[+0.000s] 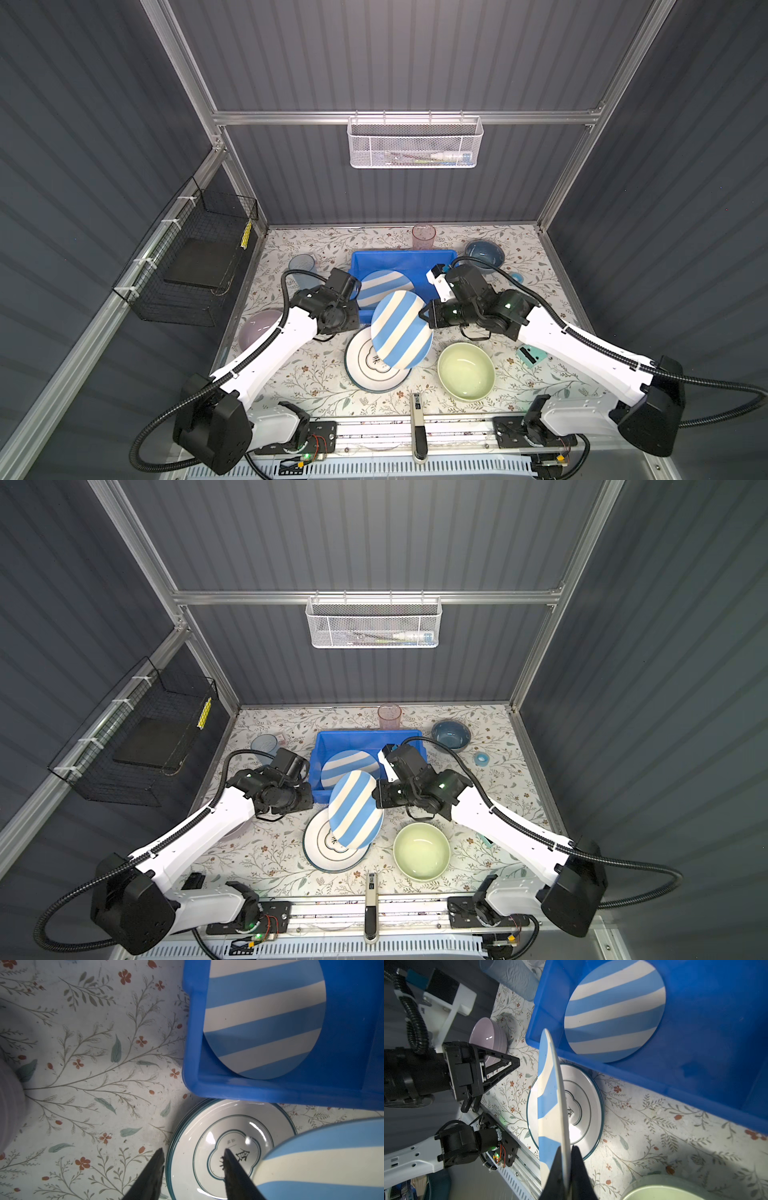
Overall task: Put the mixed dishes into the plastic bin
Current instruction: 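Lift the striped plate with the right gripper over the blue bin, then lower the striped plate into the bin and open the right gripper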
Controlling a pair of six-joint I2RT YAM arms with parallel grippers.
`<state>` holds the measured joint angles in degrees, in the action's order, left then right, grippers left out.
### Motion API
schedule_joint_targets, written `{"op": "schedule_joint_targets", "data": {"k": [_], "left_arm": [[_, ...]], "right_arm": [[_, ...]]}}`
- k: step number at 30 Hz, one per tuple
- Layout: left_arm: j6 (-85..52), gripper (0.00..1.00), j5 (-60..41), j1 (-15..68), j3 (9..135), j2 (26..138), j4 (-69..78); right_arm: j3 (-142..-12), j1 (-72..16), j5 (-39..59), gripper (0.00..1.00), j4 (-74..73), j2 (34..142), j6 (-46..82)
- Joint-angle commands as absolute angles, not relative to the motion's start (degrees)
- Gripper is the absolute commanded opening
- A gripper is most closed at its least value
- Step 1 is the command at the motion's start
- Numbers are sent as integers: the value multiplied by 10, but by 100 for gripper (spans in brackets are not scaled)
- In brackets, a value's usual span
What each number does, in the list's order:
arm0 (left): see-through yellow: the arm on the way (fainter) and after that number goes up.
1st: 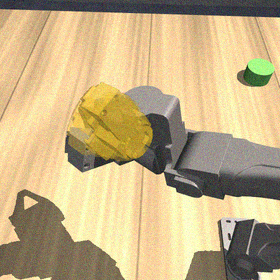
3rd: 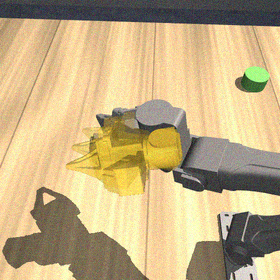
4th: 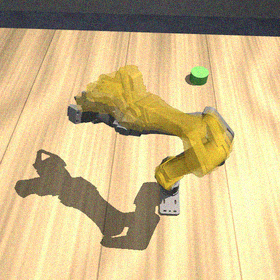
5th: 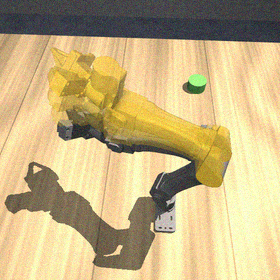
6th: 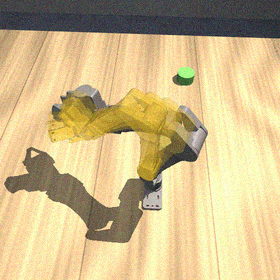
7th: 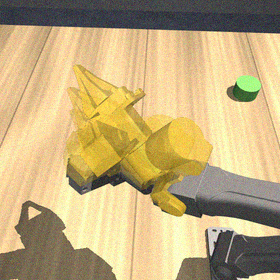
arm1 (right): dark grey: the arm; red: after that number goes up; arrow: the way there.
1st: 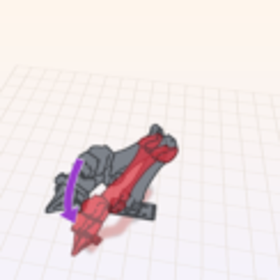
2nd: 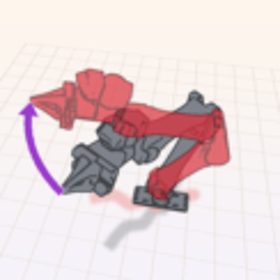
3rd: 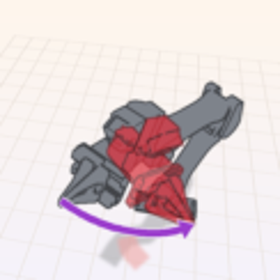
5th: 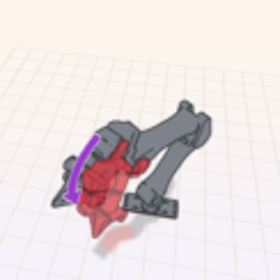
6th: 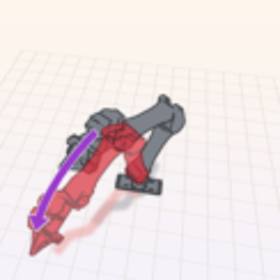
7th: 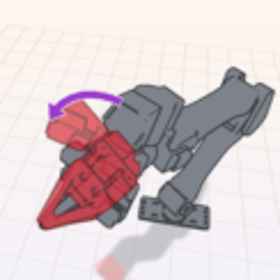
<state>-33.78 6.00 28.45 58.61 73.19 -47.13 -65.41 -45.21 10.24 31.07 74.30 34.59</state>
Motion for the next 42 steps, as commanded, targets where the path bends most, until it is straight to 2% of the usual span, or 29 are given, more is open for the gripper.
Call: {"op": "schedule_joint_targets", "data": {"k": [1,10,18,32,42], "left_arm": [[-303,47,57,263,621,745,-459],[-251,41,54,244,656,821,-407],[-228,36,54,225,682,890,-393],[-221,25,37,215,683,913,-383],[-223,24,20,214,679,918,-373]], "right_arm": [[-692,-433,98,0,307,754,329],[-738,-359,127,0,257,794,322],[-800,-306,149,0,226,882,321],[-834,-300,179,0,145,1018,365],[-821,-309,187,0,112,1065,386]]}}
